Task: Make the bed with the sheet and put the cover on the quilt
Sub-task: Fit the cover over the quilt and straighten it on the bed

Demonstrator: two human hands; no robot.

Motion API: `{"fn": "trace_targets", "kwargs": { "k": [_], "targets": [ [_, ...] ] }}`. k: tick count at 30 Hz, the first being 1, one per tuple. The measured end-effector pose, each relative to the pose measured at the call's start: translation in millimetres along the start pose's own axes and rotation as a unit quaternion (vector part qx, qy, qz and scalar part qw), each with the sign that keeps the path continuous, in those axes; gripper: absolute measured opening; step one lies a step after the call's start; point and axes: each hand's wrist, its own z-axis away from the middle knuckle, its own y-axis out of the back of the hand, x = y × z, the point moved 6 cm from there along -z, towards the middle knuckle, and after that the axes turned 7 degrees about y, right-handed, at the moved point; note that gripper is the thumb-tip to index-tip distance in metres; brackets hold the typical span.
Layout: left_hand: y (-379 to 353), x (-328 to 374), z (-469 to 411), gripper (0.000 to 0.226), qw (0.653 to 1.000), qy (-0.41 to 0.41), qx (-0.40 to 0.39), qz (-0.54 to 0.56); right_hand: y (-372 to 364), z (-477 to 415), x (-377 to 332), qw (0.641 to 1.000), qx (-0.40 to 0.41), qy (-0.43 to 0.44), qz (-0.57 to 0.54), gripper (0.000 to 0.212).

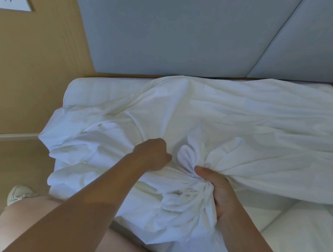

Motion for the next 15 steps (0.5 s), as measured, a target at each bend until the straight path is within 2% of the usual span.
{"fn": "trace_targets", "kwargs": {
  "k": [1,5,6,9,10,12,13,15],
  "targets": [
    [1.4,0.9,1.2,0.045,0.999,0.004,-0.005,0.046,0.1,-3.0,0.7,1.000,0.006,0.004,0.005,0.089],
    [-22.4,9.6,11.4,0.067,0.976,0.048,-0.143,0.160,-0.4,-10.1,4.0,1.000,0.018,0.005,-0.011,0.063],
    [-28.1,7.8,10.2,0.064,0.964,0.070,-0.161,0.198,-1.9,-10.3,5.0,1.000,0.010,0.004,-0.015,0.058],
    [-32.8,4.9,8.5,0.038,0.920,0.134,-0.180,0.321,-4.2,-9.3,4.8,1.000,-0.014,0.006,-0.023,0.037],
    [-30.2,6.9,8.5,0.031,0.918,0.136,-0.171,0.330,-5.0,-9.2,2.5,0.999,-0.019,0.012,-0.025,0.040],
    [-16.1,15.8,5.2,0.025,0.911,0.108,-0.103,0.385,-5.4,-10.2,-1.0,0.998,-0.033,0.022,-0.043,0.064],
    [-4.5,23.2,4.3,0.027,0.891,0.077,-0.061,0.444,-6.1,-10.6,-2.8,0.998,-0.037,0.024,-0.053,0.073],
    [22.0,49.2,8.6,0.023,0.864,-0.020,0.020,0.503,-7.9,-10.2,-5.8,0.997,-0.053,0.026,-0.055,0.074]
  ]
}}
